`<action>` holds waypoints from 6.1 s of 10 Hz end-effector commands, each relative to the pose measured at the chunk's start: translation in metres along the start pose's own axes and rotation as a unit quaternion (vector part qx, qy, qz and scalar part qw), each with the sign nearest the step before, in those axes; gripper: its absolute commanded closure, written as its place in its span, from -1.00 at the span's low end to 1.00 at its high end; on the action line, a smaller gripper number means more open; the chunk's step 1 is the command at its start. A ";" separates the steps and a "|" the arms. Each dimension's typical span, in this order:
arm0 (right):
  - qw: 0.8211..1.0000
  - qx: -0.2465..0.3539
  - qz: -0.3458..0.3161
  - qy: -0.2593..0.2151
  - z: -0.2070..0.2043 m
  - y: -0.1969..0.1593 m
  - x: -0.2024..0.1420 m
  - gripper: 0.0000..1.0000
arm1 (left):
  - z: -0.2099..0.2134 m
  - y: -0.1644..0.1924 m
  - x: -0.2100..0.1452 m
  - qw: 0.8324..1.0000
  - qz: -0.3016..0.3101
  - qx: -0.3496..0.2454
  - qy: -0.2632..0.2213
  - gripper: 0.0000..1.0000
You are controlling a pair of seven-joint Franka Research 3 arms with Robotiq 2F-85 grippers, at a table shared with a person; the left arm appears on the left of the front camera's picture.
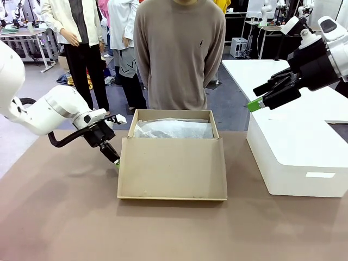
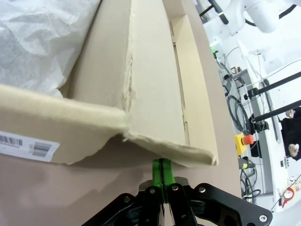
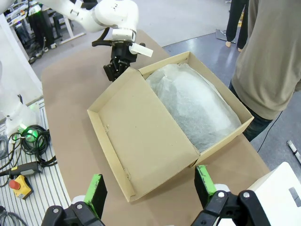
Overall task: Pack the shoes into the box.
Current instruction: Close the Shoes Box, then press down on the lid of the Shoes Box.
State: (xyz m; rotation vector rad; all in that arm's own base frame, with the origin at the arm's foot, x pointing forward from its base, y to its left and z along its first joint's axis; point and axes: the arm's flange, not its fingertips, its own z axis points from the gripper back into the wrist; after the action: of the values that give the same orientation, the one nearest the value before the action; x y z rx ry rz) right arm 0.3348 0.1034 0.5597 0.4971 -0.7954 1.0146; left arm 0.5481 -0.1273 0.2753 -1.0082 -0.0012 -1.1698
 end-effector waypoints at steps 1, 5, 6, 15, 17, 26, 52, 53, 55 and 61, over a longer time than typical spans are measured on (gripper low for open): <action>1.000 0.010 0.009 -0.015 -0.002 -0.003 -0.001 -1.00 | -0.002 0.000 0.000 1.000 -0.010 -0.009 -0.022 1.00; 1.000 0.010 0.009 -0.015 -0.002 -0.003 -0.001 -1.00 | -0.008 -0.004 0.002 0.998 -0.014 -0.059 -0.028 1.00; 1.000 0.010 0.009 -0.015 -0.002 -0.003 -0.001 -1.00 | -0.008 -0.004 0.002 0.997 -0.014 -0.073 -0.034 1.00; 1.000 0.010 0.009 -0.015 -0.002 -0.003 -0.001 -1.00 | 0.012 -0.021 0.013 0.978 -0.018 -0.172 -0.114 1.00; 1.000 0.010 0.009 -0.015 -0.002 -0.003 -0.001 -1.00 | 0.020 -0.024 0.016 0.975 -0.008 -0.179 -0.132 1.00; 1.000 0.010 0.009 -0.015 -0.002 -0.003 -0.001 -1.00 | 0.071 -0.049 0.036 0.969 0.015 -0.046 -0.241 1.00; 1.000 0.000 0.000 0.000 0.000 0.000 0.000 -1.00 | 0.145 -0.111 0.068 0.942 -0.027 0.321 -0.089 0.24; 1.000 -0.003 -0.003 0.004 -0.004 -0.003 0.009 -0.62 | 0.145 -0.126 0.068 0.932 -0.035 0.352 -0.084 -0.14; 1.000 -0.006 -0.001 0.017 -0.017 -0.012 0.031 0.16 | 0.147 -0.153 0.065 0.917 -0.053 0.390 -0.072 -0.91; 0.996 -0.013 0.025 0.083 -0.090 -0.036 0.089 1.00 | 0.165 -0.237 0.073 0.935 -0.109 0.332 -0.064 -1.00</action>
State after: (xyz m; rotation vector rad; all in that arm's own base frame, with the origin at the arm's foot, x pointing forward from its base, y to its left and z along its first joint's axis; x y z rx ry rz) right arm 0.4125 0.1917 0.5691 0.3719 -0.6870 1.0994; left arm 0.4827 -0.0864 0.5544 -0.4610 -0.6191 -1.1540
